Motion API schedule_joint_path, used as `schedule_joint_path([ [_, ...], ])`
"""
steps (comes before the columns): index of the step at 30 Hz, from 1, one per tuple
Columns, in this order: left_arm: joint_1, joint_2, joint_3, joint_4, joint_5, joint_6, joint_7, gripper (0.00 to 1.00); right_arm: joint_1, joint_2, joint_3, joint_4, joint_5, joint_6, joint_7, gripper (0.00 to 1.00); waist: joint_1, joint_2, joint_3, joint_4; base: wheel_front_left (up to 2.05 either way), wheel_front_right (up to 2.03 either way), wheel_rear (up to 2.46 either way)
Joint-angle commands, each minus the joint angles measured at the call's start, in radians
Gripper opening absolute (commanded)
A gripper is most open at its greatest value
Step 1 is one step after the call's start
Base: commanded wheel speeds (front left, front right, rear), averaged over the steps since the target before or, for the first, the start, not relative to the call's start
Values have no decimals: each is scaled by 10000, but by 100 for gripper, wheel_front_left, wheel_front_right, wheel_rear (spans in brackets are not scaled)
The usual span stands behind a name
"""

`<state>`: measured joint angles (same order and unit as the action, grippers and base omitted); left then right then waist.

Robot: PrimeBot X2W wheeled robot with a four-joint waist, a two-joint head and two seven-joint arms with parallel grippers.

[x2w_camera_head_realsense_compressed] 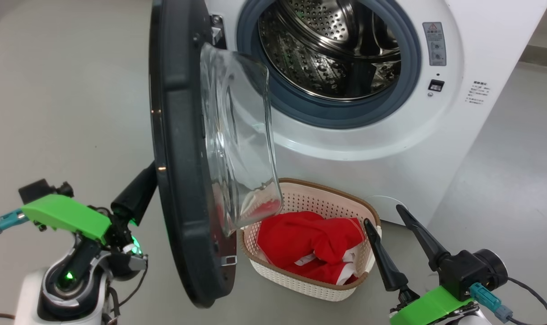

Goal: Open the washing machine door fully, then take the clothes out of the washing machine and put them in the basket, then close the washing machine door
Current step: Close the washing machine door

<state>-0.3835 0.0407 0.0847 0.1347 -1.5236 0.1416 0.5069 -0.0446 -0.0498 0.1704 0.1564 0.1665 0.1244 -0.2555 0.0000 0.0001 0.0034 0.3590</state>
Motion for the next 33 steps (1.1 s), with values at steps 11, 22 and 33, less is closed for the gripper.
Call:
schedule_joint_path([
  [11,-114,95,-334,-232,-471,-231,-416,0,-468,-4,166,-225,33,63,-63,100,0,-1,177,-487,0,0,0],
  [22,-34,169,-390,-301,-427,-474,-646,0,-499,-4,76,-270,-20,63,-63,100,0,-1,330,-505,0,0,0],
  [33,457,1675,-962,-580,3512,-1860,-2934,100,-490,-4,107,-289,21,63,-63,100,0,-1,318,-276,0,0,0],
])
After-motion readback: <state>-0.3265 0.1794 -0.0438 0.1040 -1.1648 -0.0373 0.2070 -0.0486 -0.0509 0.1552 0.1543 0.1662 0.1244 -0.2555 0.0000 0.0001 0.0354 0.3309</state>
